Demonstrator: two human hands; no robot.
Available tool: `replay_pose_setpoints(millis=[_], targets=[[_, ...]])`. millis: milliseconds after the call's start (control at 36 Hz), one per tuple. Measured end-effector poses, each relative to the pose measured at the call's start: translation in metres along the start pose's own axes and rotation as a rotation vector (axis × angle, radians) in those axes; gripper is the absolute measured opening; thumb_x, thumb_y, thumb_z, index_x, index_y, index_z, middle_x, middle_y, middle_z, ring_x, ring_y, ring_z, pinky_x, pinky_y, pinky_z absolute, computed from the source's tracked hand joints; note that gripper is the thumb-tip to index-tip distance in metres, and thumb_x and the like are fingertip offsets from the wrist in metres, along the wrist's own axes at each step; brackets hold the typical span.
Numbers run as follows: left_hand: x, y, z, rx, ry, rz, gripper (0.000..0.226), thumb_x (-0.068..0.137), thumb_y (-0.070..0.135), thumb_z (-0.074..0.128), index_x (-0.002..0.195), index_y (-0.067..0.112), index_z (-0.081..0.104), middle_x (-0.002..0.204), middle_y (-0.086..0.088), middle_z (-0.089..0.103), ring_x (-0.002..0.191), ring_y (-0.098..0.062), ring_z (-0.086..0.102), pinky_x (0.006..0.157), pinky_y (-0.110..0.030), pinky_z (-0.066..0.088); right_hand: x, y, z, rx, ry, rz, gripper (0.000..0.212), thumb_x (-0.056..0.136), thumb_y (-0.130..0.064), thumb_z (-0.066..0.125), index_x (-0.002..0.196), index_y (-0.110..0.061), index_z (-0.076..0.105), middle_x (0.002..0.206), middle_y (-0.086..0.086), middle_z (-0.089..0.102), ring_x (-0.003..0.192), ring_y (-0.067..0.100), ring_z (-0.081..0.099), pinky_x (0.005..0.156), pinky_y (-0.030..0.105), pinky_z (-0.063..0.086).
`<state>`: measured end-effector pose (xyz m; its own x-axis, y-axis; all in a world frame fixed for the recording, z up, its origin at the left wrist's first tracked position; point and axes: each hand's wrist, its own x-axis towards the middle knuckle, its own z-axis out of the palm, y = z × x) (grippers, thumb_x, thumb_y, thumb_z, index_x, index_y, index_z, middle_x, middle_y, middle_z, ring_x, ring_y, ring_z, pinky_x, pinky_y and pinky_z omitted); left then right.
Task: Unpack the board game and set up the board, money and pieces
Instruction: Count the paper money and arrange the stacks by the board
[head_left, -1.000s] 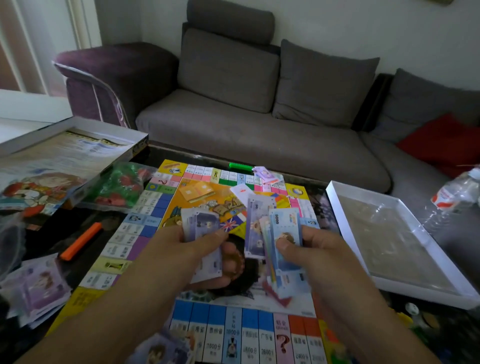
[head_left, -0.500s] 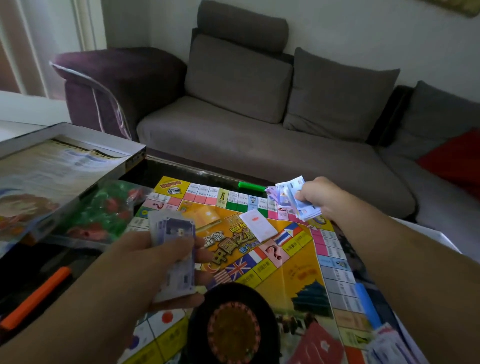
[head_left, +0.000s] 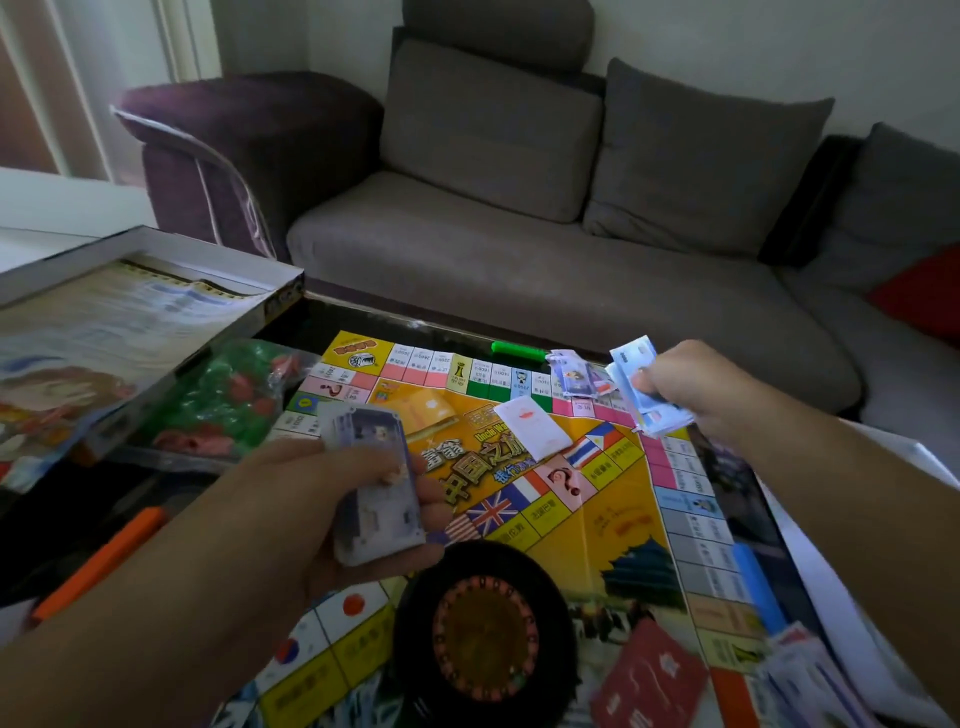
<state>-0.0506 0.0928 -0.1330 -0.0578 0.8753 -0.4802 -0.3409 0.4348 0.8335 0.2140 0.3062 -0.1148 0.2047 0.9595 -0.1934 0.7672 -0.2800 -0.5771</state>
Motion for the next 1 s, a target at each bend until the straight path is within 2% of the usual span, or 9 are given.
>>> replay_pose_setpoints(millis=[83, 194, 333, 472, 528, 667, 778, 917, 1000], targets=[[-0.014, -0.004, -0.007, -0.002, -0.013, 0.093, 0.02, 0.097, 0.008, 0.064, 0.114, -0.002, 0.069, 0.1, -0.023, 0.078, 0.095, -0.043, 0.076, 0.081, -0.063, 0.062, -0.035, 0.015, -0.017, 0.081, -0.093, -0.045, 0.018, 0.098, -0.016, 0.07, 0.098, 0.002, 0.067, 0.088, 0.022, 0.076, 0.079, 0.038, 0.076, 0.085, 0.051, 0.061], [-0.044, -0.004, 0.003, -0.005, -0.071, 0.154, 0.014, 0.096, 0.008, 0.061, 0.108, 0.008, 0.068, 0.091, -0.016, 0.08, 0.083, -0.032, 0.079, 0.063, -0.047, 0.066, -0.127, 0.019, -0.033, 0.38, -0.295, -0.151, 0.023, 0.101, -0.022, 0.065, 0.112, -0.004, 0.073, 0.103, 0.019, 0.078, 0.098, 0.04, 0.076, 0.098, 0.061, 0.056], [-0.074, -0.016, 0.014, 0.066, -0.112, 0.233, 0.021, 0.094, 0.012, 0.068, 0.114, 0.009, 0.073, 0.098, -0.016, 0.08, 0.089, -0.035, 0.078, 0.071, -0.051, 0.065, -0.24, 0.018, -0.018, 0.648, -0.39, -0.252, 0.023, 0.093, -0.024, 0.067, 0.109, -0.012, 0.08, 0.106, 0.016, 0.079, 0.099, 0.04, 0.076, 0.096, 0.06, 0.057], [-0.106, -0.028, 0.025, 0.154, -0.135, 0.264, 0.02, 0.091, 0.014, 0.071, 0.11, 0.011, 0.078, 0.097, -0.01, 0.081, 0.084, -0.033, 0.079, 0.064, -0.038, 0.065, -0.3, 0.025, 0.009, 0.804, -0.386, -0.236, 0.028, 0.102, -0.024, 0.063, 0.095, -0.042, 0.083, 0.105, -0.004, 0.081, 0.098, 0.023, 0.077, 0.09, 0.049, 0.061], [-0.112, -0.035, 0.025, 0.157, -0.138, 0.258, 0.021, 0.093, 0.013, 0.07, 0.113, 0.011, 0.078, 0.101, -0.009, 0.081, 0.086, -0.031, 0.079, 0.066, -0.038, 0.066, -0.31, 0.029, 0.016, 0.823, -0.346, -0.234, 0.028, 0.102, -0.026, 0.064, 0.094, -0.046, 0.082, 0.106, -0.015, 0.079, 0.098, 0.011, 0.076, 0.09, 0.041, 0.06], [-0.127, -0.041, 0.019, 0.186, -0.238, 0.197, 0.024, 0.097, 0.018, 0.066, 0.118, 0.013, 0.076, 0.109, -0.006, 0.08, 0.097, -0.028, 0.078, 0.078, -0.04, 0.066, -0.327, 0.039, 0.022, 0.835, -0.315, -0.201, 0.022, 0.103, -0.025, 0.063, 0.109, -0.037, 0.08, 0.107, -0.006, 0.08, 0.094, 0.021, 0.078, 0.083, 0.046, 0.064], [-0.135, -0.044, 0.008, 0.163, -0.3, 0.15, 0.025, 0.097, 0.019, 0.065, 0.118, 0.011, 0.076, 0.115, -0.008, 0.078, 0.105, -0.03, 0.076, 0.085, -0.043, 0.064, -0.334, 0.042, 0.027, 0.785, -0.332, -0.22, 0.022, 0.104, -0.022, 0.063, 0.103, -0.036, 0.08, 0.099, -0.008, 0.08, 0.088, 0.016, 0.078, 0.075, 0.036, 0.065], [-0.141, -0.049, 0.0, 0.003, -0.226, 0.043, 0.027, 0.101, 0.017, 0.061, 0.122, 0.004, 0.071, 0.115, -0.017, 0.077, 0.104, -0.039, 0.075, 0.089, -0.054, 0.061, -0.337, 0.041, 0.034, 0.761, -0.369, -0.211, 0.03, 0.103, -0.029, 0.066, 0.089, -0.052, 0.079, 0.096, -0.018, 0.078, 0.084, 0.009, 0.075, 0.086, 0.051, 0.063], [-0.142, -0.053, -0.005, 0.12, -0.178, 0.113, 0.023, 0.103, 0.018, 0.06, 0.112, 0.002, 0.074, 0.105, -0.018, 0.079, 0.096, -0.035, 0.077, 0.088, -0.054, 0.061, -0.34, 0.04, 0.034, 0.768, -0.404, -0.208, 0.04, 0.103, -0.024, 0.066, 0.082, -0.056, 0.079, 0.093, -0.016, 0.079, 0.082, 0.009, 0.076, 0.086, 0.051, 0.064]])
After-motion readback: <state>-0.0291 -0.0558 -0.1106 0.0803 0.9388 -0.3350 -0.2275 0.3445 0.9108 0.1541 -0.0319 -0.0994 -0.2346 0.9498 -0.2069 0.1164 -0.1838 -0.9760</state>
